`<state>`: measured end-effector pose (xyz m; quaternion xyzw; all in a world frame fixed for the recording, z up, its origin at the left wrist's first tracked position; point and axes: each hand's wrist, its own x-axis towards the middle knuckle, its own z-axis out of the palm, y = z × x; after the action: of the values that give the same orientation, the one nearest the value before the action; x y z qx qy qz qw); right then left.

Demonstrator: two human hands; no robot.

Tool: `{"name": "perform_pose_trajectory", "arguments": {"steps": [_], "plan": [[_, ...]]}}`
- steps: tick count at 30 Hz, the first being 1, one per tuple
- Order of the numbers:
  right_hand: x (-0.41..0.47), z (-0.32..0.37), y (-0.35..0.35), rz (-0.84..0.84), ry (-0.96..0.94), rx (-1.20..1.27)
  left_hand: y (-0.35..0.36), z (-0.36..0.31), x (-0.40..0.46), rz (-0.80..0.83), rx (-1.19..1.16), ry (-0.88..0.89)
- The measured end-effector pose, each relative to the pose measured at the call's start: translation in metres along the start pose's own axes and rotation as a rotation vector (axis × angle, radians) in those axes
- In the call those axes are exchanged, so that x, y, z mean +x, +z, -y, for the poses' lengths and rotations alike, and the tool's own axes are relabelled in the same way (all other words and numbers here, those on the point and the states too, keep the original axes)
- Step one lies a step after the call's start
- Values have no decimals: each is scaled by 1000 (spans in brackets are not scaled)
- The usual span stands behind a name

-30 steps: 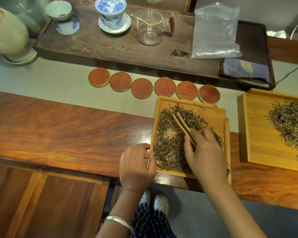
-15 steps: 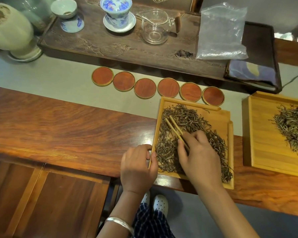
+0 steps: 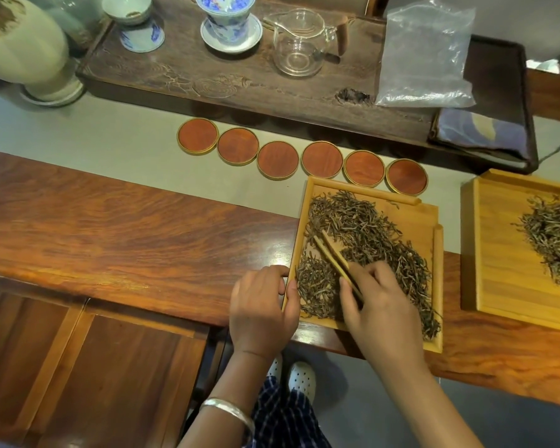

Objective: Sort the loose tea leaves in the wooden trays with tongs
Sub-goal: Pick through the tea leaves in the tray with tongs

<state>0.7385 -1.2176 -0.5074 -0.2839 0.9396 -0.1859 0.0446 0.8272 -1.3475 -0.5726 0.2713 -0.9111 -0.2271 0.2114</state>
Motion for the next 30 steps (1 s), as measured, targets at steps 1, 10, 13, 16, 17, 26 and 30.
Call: {"name": "perform_pose_trajectory", "arguments": {"steps": [1, 10, 13, 16, 17, 26, 30], "plan": [[2, -2, -1, -21, -9, 10, 0, 0, 0, 5, -3, -3], [-53, -6, -7, 67, -40, 41, -5, -3, 2, 88, -16, -73], [-50, -7, -4, 70, -12, 28, -6, -4, 3, 109, -22, -95], [-36, -7, -3, 17, -12, 15, -7, -5, 3, 125, -28, -120], [-34, -7, -4, 7, -13, 13, -7, -4, 3, 130, -31, -124], [-26, -12, -7, -90, 56, 55, -3, -1, 2, 141, -46, -133], [-20, -30, -13, -172, 133, 56, -3, -2, 1, 133, -35, -138]]}}
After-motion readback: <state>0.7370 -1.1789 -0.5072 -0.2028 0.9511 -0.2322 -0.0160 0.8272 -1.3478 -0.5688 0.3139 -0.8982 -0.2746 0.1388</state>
